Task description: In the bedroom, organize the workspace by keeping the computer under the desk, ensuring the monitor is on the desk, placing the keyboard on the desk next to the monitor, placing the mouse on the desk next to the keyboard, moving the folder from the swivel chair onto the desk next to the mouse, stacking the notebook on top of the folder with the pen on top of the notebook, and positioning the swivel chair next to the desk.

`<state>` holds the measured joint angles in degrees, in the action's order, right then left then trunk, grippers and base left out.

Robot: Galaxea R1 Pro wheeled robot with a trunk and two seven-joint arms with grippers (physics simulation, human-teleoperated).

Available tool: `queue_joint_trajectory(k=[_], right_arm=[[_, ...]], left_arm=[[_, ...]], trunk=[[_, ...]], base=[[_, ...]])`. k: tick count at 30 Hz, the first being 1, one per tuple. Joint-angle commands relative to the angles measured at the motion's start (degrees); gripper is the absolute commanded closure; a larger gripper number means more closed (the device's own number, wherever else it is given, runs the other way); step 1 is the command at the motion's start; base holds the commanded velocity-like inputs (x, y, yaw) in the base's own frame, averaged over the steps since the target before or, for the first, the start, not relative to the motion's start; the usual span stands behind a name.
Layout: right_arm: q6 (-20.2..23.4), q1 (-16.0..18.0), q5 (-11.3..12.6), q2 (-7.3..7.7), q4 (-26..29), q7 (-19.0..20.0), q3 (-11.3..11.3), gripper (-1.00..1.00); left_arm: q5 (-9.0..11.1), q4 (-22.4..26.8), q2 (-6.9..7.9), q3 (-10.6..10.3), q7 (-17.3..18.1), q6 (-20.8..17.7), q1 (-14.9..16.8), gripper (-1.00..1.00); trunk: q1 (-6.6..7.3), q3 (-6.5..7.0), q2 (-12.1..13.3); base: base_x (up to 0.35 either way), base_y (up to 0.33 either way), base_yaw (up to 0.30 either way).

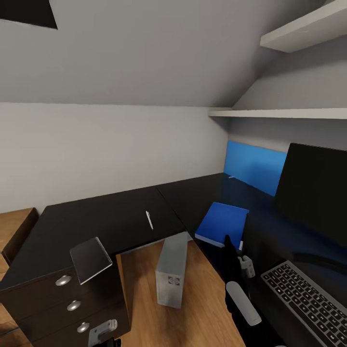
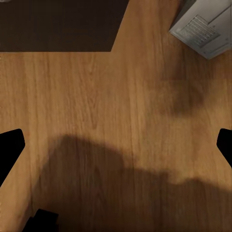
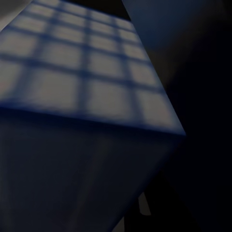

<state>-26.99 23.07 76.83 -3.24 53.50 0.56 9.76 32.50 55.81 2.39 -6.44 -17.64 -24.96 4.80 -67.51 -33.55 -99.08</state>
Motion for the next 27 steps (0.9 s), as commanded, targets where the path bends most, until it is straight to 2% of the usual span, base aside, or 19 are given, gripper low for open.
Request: queue_joint_trajectory(k=[1,3,12,15,20,24,27], right_arm=[[-0.4,0.0,0.5,0.03,0.0,0.1,0.2,1.0],[-0.4,0.0,0.5,0.01,0.0,0.1,0.2,1.0],[-0.3,0.0,0.5,-0.01,0.0,0.1,0.2,1.0],[-0.3,0.0,0.5,0.01,0.0,0.1,0.2,1.0],[-0.1,0.0,0.5,-0.01,0.0,0.0,0.2,1.0],[0.0,0.0,0.6,0.05,0.0,-0.1,0.3,1.0],[0.0,0.0,0.6,0.07,0.0,-0.1,0.3,1.0]], left_arm=[[0.6,0.1,0.07,-0.2,-0.6,-0.1,0.0,-1.0],[0.6,0.1,0.07,-0.2,-0.6,-0.1,0.0,-1.0],[0.5,0.1,0.07,-0.2,-0.6,0.0,0.0,-1.0],[0.5,0.1,0.07,-0.2,-0.6,0.0,0.0,-1.0],[0.5,0.1,0.02,-0.3,-0.6,0.0,0.0,-1.0],[0.6,0.1,-0.02,-3.6,-0.7,0.1,0.0,-1.0],[0.6,0.0,-0.01,-4.2,-0.8,0.1,0.0,-1.0]], trunk=[[0.0,-0.06,0.0],[0.44,0.3,0.8],[0.44,0.3,0.8],[1.1,0.84,2.0],[1.1,0.84,2.0],[1.1,0.84,2.0],[1.1,0.84,2.0]], base=[[0.0,0.0,0.0],[0.0,0.0,0.0],[0.0,0.0,0.0],[0.0,0.0,0.0],[0.0,0.0,0.0],[0.0,0.0,0.0],[0.0,0.0,0.0]])
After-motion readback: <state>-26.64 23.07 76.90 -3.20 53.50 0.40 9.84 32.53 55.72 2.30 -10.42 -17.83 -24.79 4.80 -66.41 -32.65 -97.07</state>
